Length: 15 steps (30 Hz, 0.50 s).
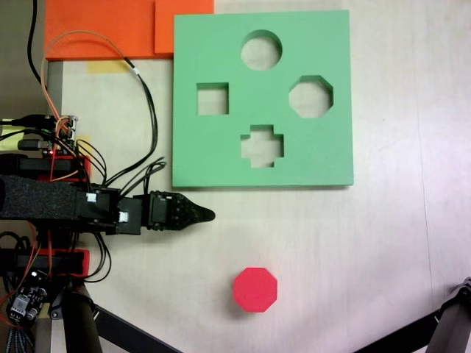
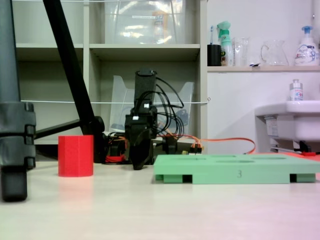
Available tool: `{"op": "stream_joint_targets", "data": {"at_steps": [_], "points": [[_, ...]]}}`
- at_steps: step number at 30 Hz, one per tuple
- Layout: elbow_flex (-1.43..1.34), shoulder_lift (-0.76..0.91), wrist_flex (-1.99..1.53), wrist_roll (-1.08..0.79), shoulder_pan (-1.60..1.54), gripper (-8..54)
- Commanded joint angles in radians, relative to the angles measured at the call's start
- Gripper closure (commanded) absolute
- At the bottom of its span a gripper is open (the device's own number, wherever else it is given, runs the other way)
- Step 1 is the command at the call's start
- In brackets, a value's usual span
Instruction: Put the octagonal pillar block into the corresponding hole
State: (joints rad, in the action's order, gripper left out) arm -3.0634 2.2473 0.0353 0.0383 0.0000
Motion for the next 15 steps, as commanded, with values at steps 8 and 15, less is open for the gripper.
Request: {"op": "stream_joint_targets", "data": {"at_steps": [8,15], "points": [[-0.072,0.077,-0.037,0.14,0.026,11.1],[0.16,0.077,-0.02,1.063,0.117,14.9]]}}
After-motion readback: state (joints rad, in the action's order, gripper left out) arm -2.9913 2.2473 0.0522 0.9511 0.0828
